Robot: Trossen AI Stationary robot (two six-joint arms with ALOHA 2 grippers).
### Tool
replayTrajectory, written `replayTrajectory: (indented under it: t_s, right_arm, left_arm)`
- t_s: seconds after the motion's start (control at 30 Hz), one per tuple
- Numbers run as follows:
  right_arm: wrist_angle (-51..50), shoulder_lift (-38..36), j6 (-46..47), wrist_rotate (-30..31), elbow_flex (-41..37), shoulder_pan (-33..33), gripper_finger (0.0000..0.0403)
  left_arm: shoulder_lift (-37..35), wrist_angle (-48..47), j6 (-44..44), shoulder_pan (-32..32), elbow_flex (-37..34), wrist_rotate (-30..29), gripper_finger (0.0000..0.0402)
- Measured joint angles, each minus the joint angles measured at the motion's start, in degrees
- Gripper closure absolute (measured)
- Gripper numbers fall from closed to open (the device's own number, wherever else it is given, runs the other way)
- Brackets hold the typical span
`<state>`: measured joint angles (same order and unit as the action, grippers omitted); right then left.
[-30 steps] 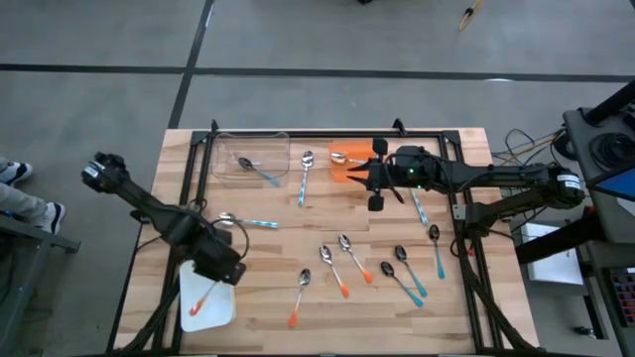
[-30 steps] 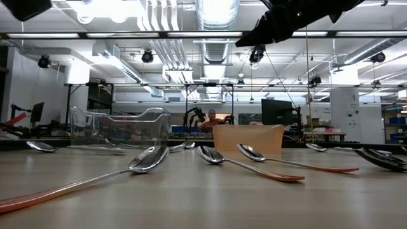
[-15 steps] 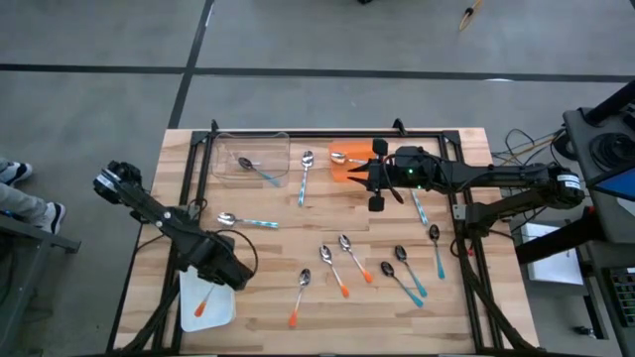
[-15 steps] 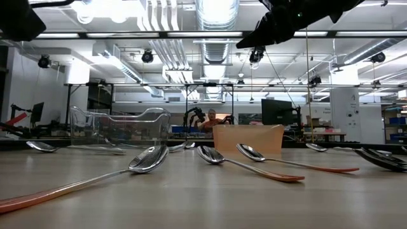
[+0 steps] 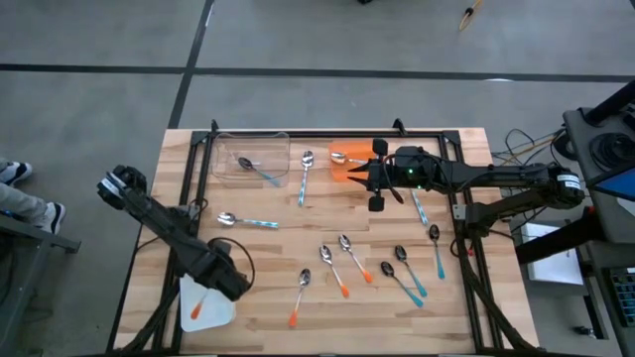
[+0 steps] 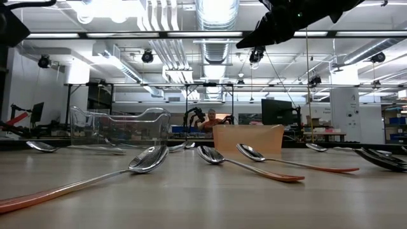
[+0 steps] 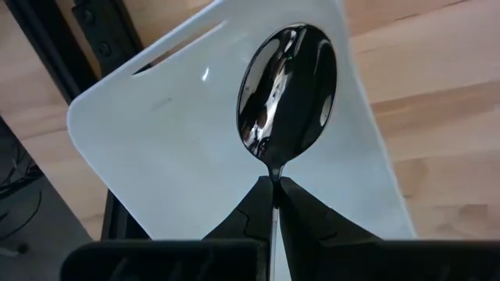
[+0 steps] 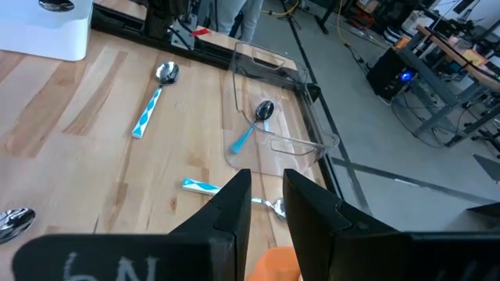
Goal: Sort silverware by color (type)
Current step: Put the orange spoon into the white bin
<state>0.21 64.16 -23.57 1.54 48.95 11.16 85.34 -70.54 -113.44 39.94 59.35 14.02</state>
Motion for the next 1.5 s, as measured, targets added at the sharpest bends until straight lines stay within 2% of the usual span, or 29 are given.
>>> replayTrajectory:
  t_s: [0.23,0.93,1.2,1.5]
  right_arm:
    - [0.00,0.00,-0.01,0.00,0.00,0.00,0.0335]
    - [-0.57,0.00,-0.48,-0.02,0.00,0.00,0.0335]
    - [-0.68,0.00,-0.48,-0.02,0.00,0.01,0.0335]
    - [-0.76,0.00,-0.48,-0.02,0.00,0.02,0.0335]
  left_arm:
    - [0.00,0.79,-2.41,1.66,-2.51,0.00,0.0402]
    - [0.00,1.15,-3.49,1.77,-3.38,-3.65,0.0401]
    - [0.00,7.25,-3.27,1.88,-6.02,-3.61,0.0401]
    - [0.00,8.06,-3.27,1.90,-7.52,-3.58,0.0401]
